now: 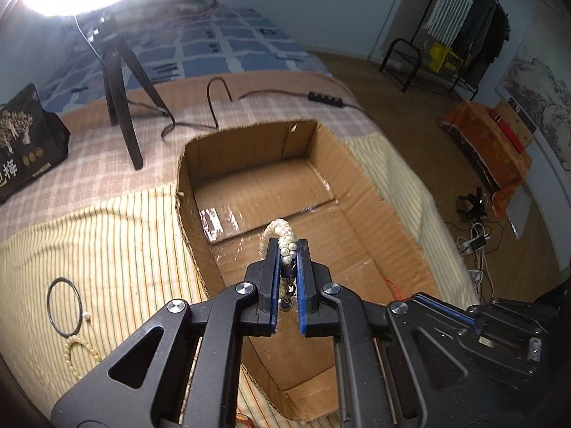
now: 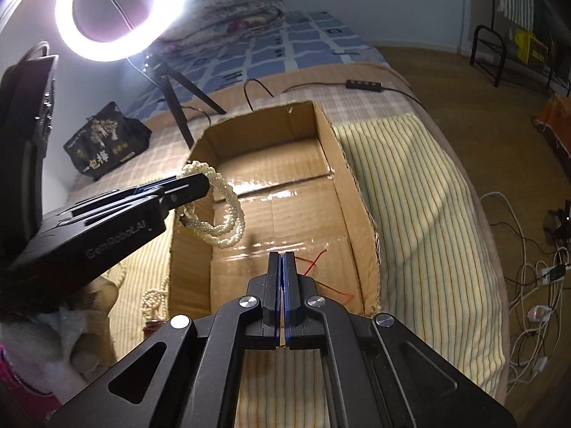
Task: Organize jewelry
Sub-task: 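Carry the necklace and jade pendant into the cardboard box and open both grippers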
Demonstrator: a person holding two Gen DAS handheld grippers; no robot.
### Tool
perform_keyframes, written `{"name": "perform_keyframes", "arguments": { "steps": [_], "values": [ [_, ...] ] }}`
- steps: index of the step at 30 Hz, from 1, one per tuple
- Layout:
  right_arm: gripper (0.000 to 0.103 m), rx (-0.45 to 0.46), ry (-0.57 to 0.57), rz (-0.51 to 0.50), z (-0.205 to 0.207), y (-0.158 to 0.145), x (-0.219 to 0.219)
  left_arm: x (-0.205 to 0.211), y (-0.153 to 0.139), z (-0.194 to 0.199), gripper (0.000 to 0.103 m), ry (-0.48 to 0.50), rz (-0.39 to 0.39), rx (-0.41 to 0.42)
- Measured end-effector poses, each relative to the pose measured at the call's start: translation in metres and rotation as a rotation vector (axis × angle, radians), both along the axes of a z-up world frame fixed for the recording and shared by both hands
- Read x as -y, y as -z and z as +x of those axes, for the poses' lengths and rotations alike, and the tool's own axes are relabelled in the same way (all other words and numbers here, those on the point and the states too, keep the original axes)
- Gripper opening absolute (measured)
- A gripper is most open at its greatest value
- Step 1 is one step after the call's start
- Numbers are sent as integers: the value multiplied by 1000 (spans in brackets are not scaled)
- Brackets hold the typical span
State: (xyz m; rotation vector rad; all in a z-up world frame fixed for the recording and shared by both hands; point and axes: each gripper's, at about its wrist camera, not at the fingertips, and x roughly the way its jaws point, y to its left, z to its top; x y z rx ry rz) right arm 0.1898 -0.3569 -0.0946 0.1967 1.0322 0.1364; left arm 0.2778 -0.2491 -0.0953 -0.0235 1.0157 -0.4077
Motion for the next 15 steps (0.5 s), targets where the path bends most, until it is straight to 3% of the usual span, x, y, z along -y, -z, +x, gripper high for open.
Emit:
{"name": "perform_keyframes", "arguments": {
  "steps": [15],
  "values": [
    [0,-63,28,-16,3,19,6,3,23,3,6,11,52,-53]
  ]
}}
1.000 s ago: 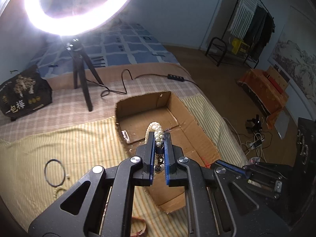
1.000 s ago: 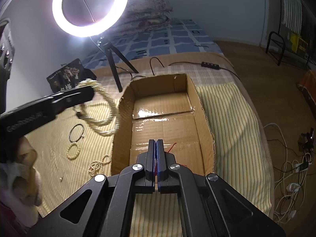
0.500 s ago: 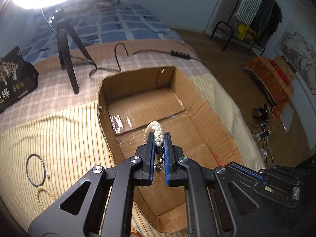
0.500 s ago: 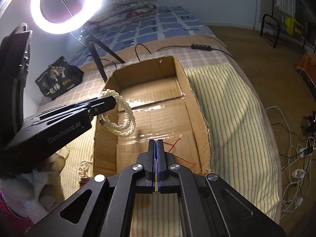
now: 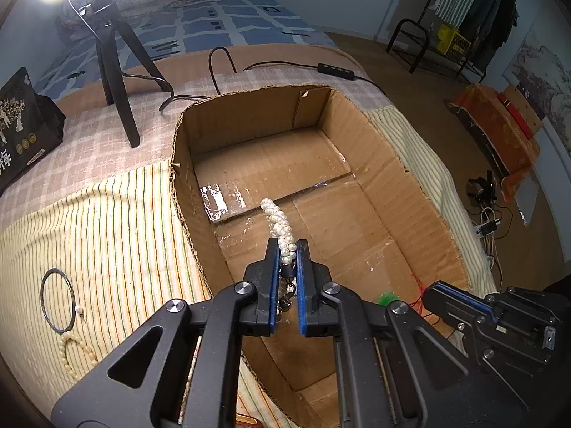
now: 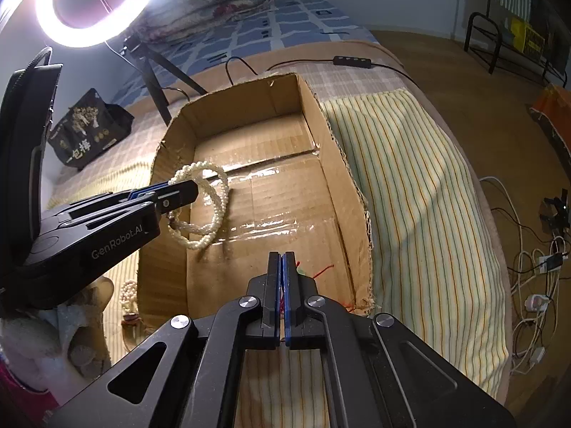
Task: Organize jewelry
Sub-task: 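Carry the necklace and jade pendant into the cardboard box and open both grippers, then move both grippers back toward the remaining jewelry on the bedspread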
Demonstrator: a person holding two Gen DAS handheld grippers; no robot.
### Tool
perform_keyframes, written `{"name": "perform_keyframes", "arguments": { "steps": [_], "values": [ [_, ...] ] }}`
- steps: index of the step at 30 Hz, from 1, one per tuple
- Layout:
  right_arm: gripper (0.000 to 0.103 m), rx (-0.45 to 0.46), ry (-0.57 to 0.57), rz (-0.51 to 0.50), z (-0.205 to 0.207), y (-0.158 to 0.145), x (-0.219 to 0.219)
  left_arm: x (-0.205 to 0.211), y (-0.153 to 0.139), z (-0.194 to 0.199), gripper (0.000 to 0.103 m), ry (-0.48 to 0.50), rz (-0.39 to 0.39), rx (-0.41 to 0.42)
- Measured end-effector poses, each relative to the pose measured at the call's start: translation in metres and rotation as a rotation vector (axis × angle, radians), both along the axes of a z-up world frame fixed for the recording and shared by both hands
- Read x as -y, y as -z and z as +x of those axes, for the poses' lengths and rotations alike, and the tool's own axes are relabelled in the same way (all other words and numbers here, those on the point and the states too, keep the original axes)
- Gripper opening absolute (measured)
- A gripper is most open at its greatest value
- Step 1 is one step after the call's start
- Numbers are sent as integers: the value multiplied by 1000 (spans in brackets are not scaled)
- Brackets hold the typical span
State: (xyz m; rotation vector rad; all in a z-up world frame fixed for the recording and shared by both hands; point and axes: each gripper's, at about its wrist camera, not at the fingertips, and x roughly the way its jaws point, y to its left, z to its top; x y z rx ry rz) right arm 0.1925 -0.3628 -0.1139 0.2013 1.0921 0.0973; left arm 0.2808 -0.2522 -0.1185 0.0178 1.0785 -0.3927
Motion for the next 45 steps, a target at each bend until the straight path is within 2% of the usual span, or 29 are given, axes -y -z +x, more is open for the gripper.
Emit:
{"name": "perform_keyframes", "arguments": {
  "steps": [4,5,6,7,8,9,10,18,24,28,36,42,45],
  "values": [
    [0,-2,0,-15,-1,0,-2,1,-1,1,6,5,1,-12],
    [0,-4,1,-20,-2,0,-2,1,-2,1,11,7,1,-14],
    [5,-6,2,-23,-2,-1,-2,1,-2,1,23,8,-1,-13],
    [17,-6,2,-25,-2,-1,-2,1,-4,2,30,8,-3,-8],
    [25,1,3,-30,-3,-2,-2,1,-5,1,40,8,-3,-2],
    [37,8,5,-34,-4,-3,-2,1,-7,0,40,9,-1,9],
    [40,15,7,-38,-5,-5,-2,1,-8,-2,40,10,4,16],
    [41,35,19,-46,-10,-15,0,-17,-25,-9,40,-13,4,47],
    [53,66,-14,-85,-17,-25,-11,-48,-45,-20,40,-53,6,89],
    [63,89,-25,-110,-25,-35,-21,-84,-61,-31,40,-89,23,137],
    [67,147,-28,-111,-47,-46,-43,-168,-81,-56,40,-188,32,210],
    [67,211,-126,-117,-66,-53,-72,-227,-75,-80,41,-248,49,197],
    [76,230,-178,-127,-75,-53,-89,-251,-68,-97,40,-268,49,182]
  ]
}}
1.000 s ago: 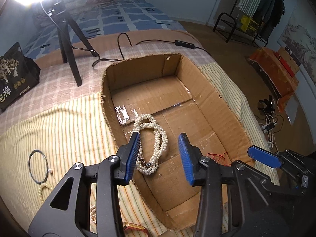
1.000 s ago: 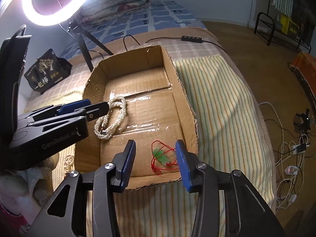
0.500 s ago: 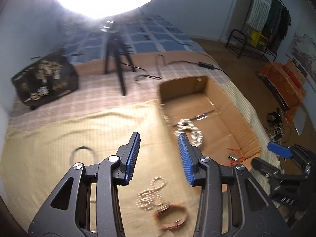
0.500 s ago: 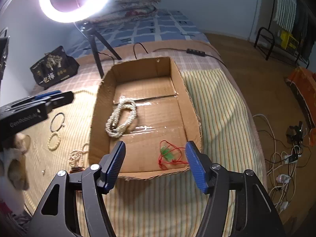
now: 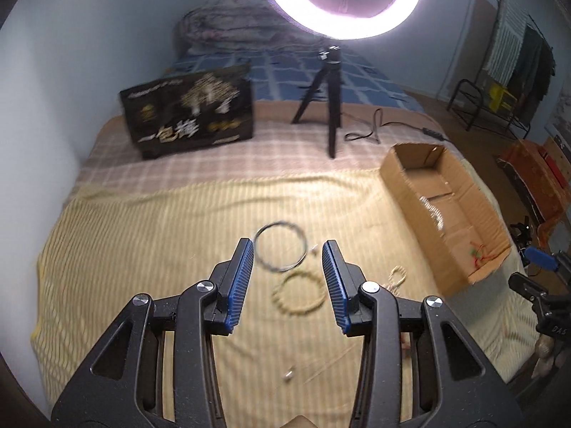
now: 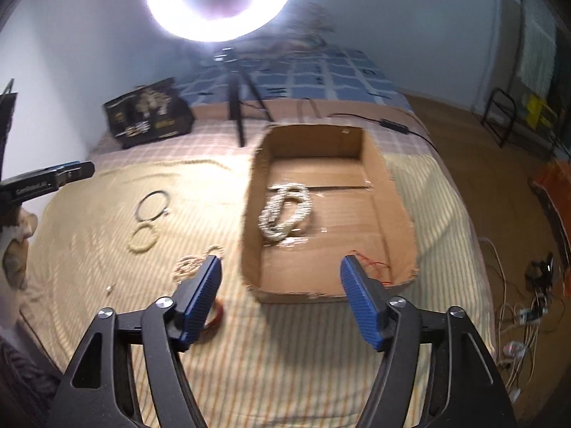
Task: Organize jewelry
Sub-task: 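Move both grippers back toward the remaining jewelry on the bedspread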
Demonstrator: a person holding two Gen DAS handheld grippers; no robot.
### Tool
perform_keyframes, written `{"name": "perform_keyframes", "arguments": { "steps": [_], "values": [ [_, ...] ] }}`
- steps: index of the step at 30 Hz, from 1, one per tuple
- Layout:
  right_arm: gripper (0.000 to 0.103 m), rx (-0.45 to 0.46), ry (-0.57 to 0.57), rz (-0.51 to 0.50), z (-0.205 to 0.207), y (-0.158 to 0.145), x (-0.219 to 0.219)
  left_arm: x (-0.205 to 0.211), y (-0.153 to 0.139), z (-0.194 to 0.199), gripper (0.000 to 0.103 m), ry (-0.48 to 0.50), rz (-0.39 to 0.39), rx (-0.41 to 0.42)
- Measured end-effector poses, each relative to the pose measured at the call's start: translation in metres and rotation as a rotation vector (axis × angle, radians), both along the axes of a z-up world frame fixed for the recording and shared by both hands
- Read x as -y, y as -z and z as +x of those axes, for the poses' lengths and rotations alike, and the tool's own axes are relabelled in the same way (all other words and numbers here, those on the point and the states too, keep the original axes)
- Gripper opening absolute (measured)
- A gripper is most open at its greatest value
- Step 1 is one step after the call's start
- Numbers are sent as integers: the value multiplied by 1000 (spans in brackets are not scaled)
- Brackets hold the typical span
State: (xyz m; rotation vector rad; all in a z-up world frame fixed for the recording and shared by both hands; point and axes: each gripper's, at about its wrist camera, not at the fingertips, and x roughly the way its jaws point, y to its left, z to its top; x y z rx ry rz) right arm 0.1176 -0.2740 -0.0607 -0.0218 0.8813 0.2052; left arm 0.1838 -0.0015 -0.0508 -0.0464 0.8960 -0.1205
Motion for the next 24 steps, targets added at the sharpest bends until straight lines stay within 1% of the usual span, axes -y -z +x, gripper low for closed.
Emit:
{"name": "perform_keyframes", "arguments": {
  "steps": [2,4,9,16,20,24],
  "values": [
    [79,5,-29,-22,-5,2,-12,-10,5,-11,41,-7,-6,-12],
    [80,-6,-47,-34,-10,6,-20,-18,15,-22,40,-11,-15,-28],
    [80,-70,-88,-7,-20,21,-36,-22,43,-42,40,11,-28,-70],
    [80,-108,-119,1,-32,50,-55,-4,83,-67,40,95,-14,-137],
    [80,-132,-134,1,-31,68,-64,0,97,-73,40,103,-25,-166],
    [80,-143,-136,-23,-24,82,-71,5,108,-72,40,111,2,-179]
  ]
}}
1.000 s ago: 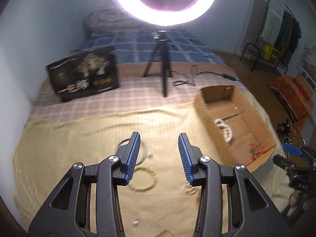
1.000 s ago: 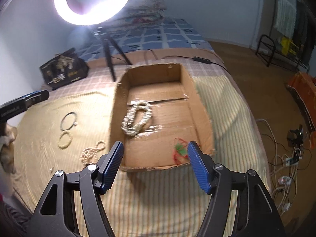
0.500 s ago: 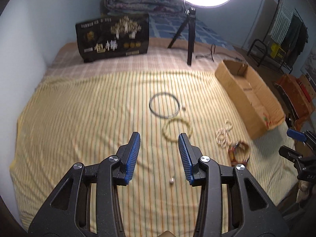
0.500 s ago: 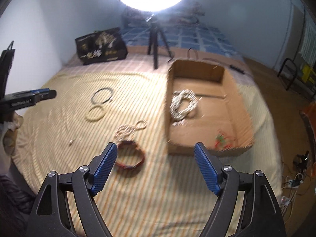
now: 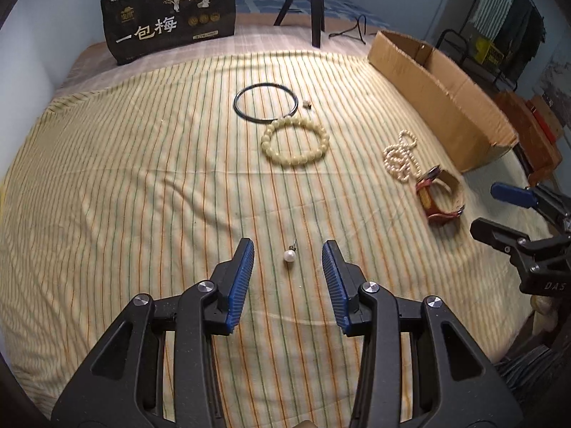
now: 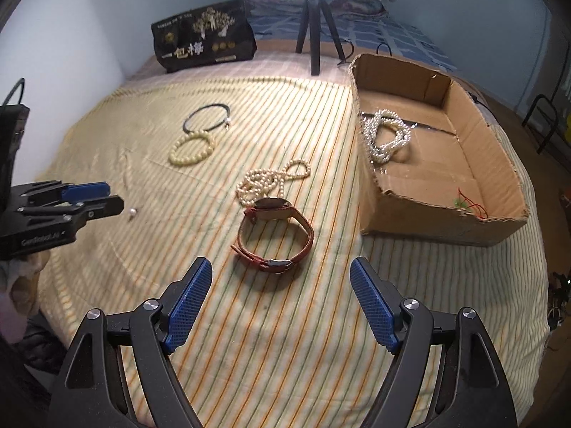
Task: Organize jewelry
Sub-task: 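Move both grippers back toward the remaining jewelry on the bedspread, then grasp the loose pearl with the left gripper while the right gripper grasps the red watch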
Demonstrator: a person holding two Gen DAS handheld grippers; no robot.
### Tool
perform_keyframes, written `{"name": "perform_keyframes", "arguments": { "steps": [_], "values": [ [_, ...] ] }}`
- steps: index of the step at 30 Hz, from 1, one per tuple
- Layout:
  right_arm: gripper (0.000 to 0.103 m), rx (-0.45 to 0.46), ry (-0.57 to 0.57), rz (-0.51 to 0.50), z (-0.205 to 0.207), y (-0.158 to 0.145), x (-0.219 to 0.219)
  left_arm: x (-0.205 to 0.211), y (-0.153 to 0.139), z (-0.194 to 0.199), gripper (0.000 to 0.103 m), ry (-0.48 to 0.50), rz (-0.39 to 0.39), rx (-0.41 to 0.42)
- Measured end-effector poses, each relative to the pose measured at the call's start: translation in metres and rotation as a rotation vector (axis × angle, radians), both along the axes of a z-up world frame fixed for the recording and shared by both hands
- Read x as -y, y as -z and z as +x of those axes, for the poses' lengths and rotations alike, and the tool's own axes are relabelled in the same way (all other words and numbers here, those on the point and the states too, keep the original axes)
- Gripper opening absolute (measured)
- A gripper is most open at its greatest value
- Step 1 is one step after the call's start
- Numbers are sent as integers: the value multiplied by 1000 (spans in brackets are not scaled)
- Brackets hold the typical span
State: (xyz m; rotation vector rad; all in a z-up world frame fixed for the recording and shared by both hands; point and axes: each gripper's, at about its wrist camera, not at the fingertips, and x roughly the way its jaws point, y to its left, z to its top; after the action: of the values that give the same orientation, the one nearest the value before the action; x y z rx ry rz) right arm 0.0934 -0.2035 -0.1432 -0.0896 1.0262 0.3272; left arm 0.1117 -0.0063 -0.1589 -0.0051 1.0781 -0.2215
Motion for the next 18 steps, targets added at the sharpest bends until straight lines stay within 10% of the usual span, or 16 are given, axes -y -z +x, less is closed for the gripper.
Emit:
{"name": "perform_keyframes", "arguments": {
  "steps": [18],
  "values": [
    [80,-32,27,-4,21,25,-1,14,25,10,24,33,23,-32]
  ]
}}
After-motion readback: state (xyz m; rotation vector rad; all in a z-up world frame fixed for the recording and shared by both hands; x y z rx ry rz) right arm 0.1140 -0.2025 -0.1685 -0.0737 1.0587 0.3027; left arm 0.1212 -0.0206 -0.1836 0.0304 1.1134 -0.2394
